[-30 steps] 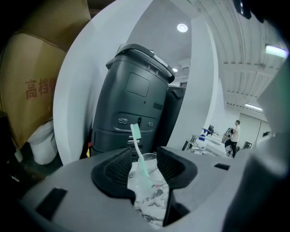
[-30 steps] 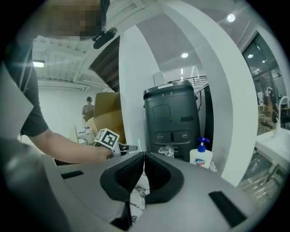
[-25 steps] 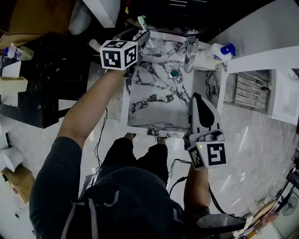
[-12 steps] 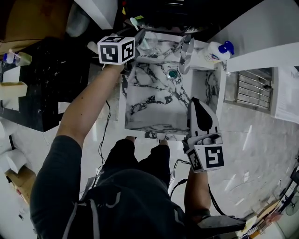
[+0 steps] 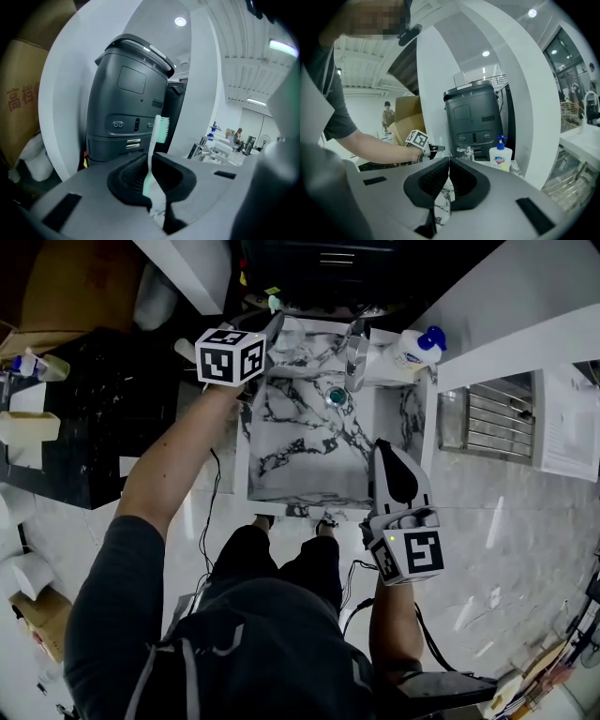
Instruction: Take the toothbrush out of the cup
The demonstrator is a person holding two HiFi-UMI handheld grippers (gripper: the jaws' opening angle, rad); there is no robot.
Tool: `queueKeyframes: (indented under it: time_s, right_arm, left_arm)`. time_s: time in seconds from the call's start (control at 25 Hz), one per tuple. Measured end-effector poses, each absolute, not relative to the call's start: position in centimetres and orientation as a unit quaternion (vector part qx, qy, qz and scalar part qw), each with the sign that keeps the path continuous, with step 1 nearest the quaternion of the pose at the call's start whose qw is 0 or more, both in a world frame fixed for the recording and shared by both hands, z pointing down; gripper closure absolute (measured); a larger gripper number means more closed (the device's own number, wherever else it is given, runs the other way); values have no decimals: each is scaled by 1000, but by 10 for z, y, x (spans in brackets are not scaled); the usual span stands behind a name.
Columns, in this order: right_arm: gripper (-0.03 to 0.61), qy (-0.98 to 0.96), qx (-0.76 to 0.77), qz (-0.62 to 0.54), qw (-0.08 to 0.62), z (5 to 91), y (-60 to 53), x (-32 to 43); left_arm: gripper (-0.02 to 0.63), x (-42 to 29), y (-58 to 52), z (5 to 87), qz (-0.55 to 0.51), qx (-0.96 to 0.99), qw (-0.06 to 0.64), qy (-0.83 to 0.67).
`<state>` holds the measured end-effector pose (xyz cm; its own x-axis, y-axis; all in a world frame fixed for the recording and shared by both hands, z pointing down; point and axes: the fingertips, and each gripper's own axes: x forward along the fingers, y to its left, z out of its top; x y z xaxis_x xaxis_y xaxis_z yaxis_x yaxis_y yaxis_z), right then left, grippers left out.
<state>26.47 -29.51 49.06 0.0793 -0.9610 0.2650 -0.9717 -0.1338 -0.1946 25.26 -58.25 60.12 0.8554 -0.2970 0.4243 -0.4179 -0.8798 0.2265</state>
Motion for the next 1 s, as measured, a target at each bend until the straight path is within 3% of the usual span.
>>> queueKeyframes:
  time_s: [1.0]
  right_arm:
    - [551, -696, 713, 90, 21, 374, -268, 264]
  left_arm:
    - [581, 191, -484, 417, 57, 970, 130, -199]
